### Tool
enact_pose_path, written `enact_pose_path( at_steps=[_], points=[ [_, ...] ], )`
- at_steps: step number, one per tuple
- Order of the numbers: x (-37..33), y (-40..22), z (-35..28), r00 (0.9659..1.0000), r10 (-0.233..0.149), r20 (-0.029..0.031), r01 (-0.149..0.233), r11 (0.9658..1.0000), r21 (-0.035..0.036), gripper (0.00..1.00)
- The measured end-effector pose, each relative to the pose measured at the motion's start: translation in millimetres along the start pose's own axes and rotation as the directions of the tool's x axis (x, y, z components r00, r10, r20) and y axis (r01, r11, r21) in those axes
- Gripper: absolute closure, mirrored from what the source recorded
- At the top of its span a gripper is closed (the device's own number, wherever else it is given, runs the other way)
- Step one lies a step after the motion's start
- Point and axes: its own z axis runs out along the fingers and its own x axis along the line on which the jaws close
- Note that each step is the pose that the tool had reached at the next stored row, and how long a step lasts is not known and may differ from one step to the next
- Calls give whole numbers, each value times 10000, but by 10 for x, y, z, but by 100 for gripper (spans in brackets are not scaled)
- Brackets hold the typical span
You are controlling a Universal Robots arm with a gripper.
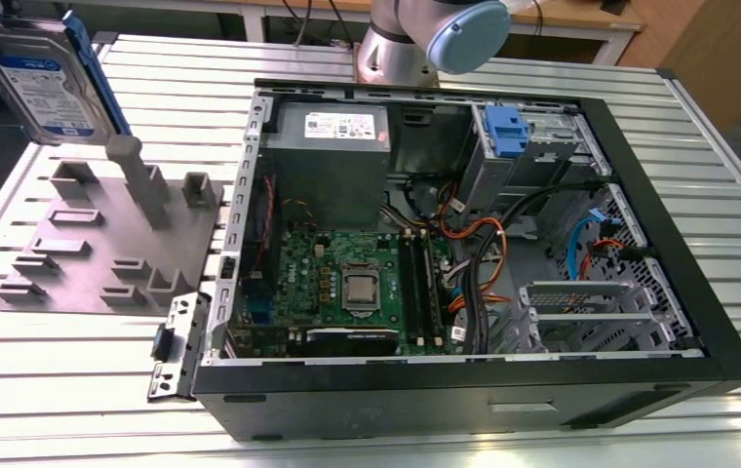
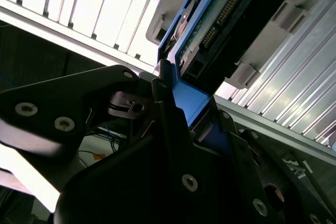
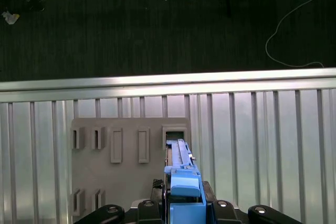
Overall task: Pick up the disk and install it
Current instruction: 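Pick up the disk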
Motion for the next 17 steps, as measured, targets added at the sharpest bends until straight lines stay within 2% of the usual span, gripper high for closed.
enact_pose_path(
  at_steps=[8,9,17],
  points=[
    [0,0,-31,10000,0,0,0,10000,0,64],
    [-1,-1,-126,10000,0,0,0,10000,0,64],
    [-1,-1,-159,10000,0,0,0,10000,0,64]
  ],
)
